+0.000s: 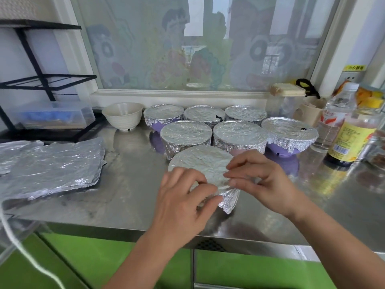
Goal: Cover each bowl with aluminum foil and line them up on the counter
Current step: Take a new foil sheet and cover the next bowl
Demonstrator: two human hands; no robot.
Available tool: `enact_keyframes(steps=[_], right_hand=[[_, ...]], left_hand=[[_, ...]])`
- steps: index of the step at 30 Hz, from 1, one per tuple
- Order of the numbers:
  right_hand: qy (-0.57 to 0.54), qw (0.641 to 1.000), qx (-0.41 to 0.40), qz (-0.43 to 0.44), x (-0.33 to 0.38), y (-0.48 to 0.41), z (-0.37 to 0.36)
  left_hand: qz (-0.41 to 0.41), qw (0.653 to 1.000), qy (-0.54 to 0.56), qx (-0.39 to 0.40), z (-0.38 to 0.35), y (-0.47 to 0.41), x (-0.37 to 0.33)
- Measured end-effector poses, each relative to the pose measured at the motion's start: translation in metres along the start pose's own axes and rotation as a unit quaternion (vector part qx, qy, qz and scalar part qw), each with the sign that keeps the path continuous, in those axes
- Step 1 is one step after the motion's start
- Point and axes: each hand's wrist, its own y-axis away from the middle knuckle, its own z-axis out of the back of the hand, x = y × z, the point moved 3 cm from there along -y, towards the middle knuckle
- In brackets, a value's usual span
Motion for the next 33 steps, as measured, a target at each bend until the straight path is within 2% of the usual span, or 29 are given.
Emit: enact_keyframes(steps=[3, 7, 10, 17, 22, 25, 29, 33], right_hand=[[0.071, 0.995, 0.056, 0.044, -0.005, 0.01, -0.002], [0.117, 0.988, 0.033, 0.095, -0.002, 0.006, -0.007], [0.138, 0.986, 0.026, 0.093, 0.003, 0.001, -0.016], [0.182, 0.978, 0.026, 0.098, 0.015, -0.001, -0.031], [0.179, 0.981, 0.011, 0.079, 0.004, 0.002, -0.01], [0.2, 0.974, 0.017, 0.102, 0.005, 0.002, -0.014], [0.219, 0.968, 0.012, 0.125, 0.01, 0.002, -0.019], [0.23, 0.964, 0.012, 0.131, 0.014, 0.005, -0.026]], left_hand=[[0.015, 1.0, 0.013, 0.024, -0.01, 0.006, -0.001], [0.059, 0.994, 0.088, 0.033, -0.009, 0.007, 0.013], [0.092, 0.987, 0.121, 0.047, -0.004, 0.006, 0.018], [0.066, 0.991, 0.084, 0.083, -0.008, -0.003, 0.015], [0.075, 0.982, 0.13, 0.111, 0.0, -0.003, 0.036], [0.071, 0.981, 0.14, 0.111, 0.002, -0.001, 0.04], [0.039, 0.989, 0.097, 0.107, -0.005, -0.001, 0.022], [0.05, 0.988, 0.102, 0.101, -0.01, -0.006, 0.013]])
